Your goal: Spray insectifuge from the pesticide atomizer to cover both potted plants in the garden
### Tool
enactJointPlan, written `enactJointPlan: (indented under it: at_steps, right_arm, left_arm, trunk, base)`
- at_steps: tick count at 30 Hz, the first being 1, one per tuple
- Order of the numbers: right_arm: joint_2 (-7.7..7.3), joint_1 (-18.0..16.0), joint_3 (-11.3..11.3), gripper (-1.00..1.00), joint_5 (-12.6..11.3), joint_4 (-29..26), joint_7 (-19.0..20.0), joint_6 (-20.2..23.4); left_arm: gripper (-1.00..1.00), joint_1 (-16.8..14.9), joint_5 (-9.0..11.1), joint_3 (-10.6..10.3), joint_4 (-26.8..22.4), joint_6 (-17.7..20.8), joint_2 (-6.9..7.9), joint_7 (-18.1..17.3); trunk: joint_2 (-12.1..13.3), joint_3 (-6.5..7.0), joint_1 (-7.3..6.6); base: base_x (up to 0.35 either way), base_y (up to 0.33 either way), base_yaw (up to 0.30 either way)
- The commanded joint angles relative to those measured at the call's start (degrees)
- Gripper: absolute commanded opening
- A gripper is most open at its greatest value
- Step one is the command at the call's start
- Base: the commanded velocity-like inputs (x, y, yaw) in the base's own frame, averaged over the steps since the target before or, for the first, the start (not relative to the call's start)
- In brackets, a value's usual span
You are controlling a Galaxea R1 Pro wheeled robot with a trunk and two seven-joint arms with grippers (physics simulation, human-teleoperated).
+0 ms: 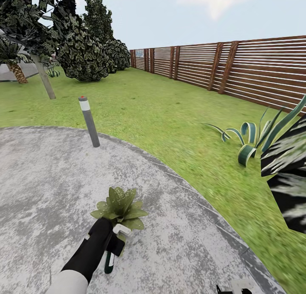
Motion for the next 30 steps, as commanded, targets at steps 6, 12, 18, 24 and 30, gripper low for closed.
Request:
enactJointPlan:
  at_steps: [6,12,18,24,30]
  right_arm:
    - [-0.02,-0.03,0.5,1.0,-0.52,0.02,-0.2,-0.16]
    - [-0.02,-0.03,0.51,1.0,-0.54,0.02,-0.19,-0.16]
    - [-0.02,-0.03,0.53,1.0,-0.49,0.02,-0.19,-0.16]
    - [-0.02,-0.03,0.57,1.0,-0.48,0.02,-0.19,-0.16]
    - [-0.02,-0.03,0.57,1.0,-0.49,0.02,-0.16,-0.16]
  left_arm:
    - [-1.0,-2.04,-0.67,-0.15,-0.1,0.18,-0.5,-0.76]
    - [-1.0,-3.93,-0.57,-0.05,0.25,0.83,-0.33,-0.82]
    - [-1.0,-3.57,-0.57,-0.1,0.8,0.58,0.01,-0.82]
    - [-1.0,-3.37,-0.51,-0.04,0.89,0.47,0.0,-0.8]
    - [-1.0,-4.61,-0.52,-0.11,0.13,0.76,-0.44,-0.8]
  trunk:
    - [-0.02,-0.05,-0.01]
    - [-0.02,-0.05,-0.01]
    - [-0.02,-0.05,-0.01]
    - [-0.02,-0.05,-0.01]
    - [-0.02,-0.05,-0.01]
  base:
    - [0.0,0.0,0.0]
    - [0.0,0.0,0.0]
    - [0.0,0.0,0.0]
    - [0.0,0.0,0.0]
    - [0.0,0.0,0.0]
